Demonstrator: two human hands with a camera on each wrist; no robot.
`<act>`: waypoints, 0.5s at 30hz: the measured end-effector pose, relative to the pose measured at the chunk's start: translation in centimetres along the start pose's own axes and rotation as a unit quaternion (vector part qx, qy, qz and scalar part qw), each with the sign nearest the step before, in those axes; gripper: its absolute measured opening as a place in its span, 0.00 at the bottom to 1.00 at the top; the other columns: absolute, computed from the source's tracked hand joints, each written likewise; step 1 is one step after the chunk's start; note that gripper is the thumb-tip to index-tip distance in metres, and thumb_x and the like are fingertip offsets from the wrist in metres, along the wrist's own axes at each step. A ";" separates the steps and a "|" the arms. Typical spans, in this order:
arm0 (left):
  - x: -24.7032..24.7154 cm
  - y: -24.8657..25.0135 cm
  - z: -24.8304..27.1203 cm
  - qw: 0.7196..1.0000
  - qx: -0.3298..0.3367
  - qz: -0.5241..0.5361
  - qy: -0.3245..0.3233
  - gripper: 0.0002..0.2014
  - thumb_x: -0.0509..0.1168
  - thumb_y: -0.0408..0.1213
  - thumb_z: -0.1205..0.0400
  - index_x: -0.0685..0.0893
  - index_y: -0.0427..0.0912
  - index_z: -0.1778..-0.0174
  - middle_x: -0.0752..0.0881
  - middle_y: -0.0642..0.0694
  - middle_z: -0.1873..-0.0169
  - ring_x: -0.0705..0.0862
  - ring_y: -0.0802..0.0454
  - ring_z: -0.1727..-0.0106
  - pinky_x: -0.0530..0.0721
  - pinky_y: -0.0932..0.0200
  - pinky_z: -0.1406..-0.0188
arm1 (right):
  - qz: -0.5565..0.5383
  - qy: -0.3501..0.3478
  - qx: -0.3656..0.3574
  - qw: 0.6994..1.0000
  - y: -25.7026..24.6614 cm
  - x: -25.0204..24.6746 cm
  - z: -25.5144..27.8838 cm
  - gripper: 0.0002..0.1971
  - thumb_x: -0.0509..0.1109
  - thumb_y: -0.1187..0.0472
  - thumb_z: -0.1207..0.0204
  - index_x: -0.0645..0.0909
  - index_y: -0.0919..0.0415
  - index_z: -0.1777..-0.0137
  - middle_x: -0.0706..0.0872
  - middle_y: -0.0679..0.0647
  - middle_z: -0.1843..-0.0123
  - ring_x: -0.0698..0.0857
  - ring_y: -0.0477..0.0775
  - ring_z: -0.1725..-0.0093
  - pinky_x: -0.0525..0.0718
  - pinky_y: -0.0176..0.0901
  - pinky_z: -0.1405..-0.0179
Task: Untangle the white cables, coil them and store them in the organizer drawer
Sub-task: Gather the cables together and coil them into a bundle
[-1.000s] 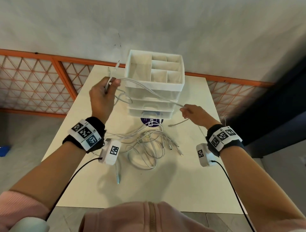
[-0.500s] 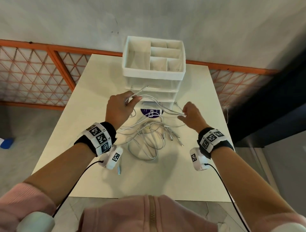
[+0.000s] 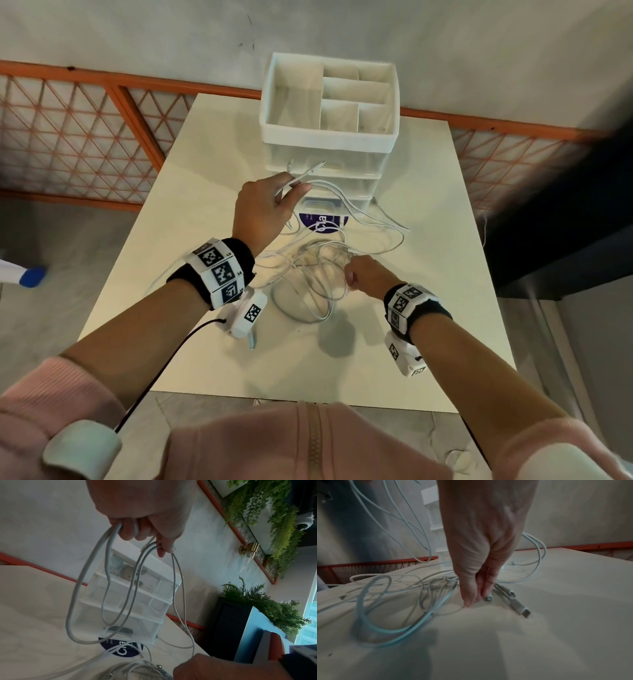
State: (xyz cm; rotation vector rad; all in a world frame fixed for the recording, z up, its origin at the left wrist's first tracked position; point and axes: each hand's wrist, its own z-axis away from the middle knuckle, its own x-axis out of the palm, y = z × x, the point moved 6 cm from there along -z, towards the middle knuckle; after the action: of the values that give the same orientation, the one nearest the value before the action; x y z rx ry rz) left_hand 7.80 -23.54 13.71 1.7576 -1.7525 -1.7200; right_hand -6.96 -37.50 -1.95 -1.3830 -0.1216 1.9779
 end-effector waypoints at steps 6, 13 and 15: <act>-0.3 0.0 0.0 1.000 0.002 0.000 -0.008 0.14 0.66 0.54 0.20 0.87 0.47 0.56 0.62 0.49 0.84 0.67 0.52 0.77 0.65 0.61 0.71 | 0.006 0.052 0.005 0.999 0.3 0.2 -1.1 0.12 0.66 0.75 0.29 0.80 0.62 0.49 0.73 0.55 0.52 0.76 0.57 0.56 0.77 0.47 0.57; -0.7 -1.0 0.5 1.000 -0.005 -0.014 -0.005 0.14 0.66 0.54 0.20 0.87 0.47 0.57 0.62 0.49 0.85 0.63 0.50 0.79 0.64 0.63 0.73 | 0.008 -0.034 -0.039 0.999 -1.0 -0.4 -1.3 0.06 0.73 0.70 0.28 0.85 0.68 0.52 0.86 0.61 0.53 0.83 0.60 0.55 0.76 0.41 0.60; -0.8 -1.1 0.6 1.000 -0.009 -0.022 0.004 0.14 0.66 0.53 0.20 0.87 0.46 0.56 0.63 0.50 0.85 0.65 0.52 0.80 0.65 0.63 0.74 | 0.032 -0.063 -0.070 0.995 -2.8 -2.2 -1.3 0.06 0.70 0.63 0.23 0.84 0.64 0.49 0.84 0.57 0.52 0.83 0.55 0.56 0.74 0.34 0.64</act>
State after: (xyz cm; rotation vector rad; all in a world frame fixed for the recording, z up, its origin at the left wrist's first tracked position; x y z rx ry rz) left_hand 8.32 -22.23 13.21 1.8063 -1.7032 -1.7362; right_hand -4.06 -37.11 0.45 -1.3640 -0.2812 2.1446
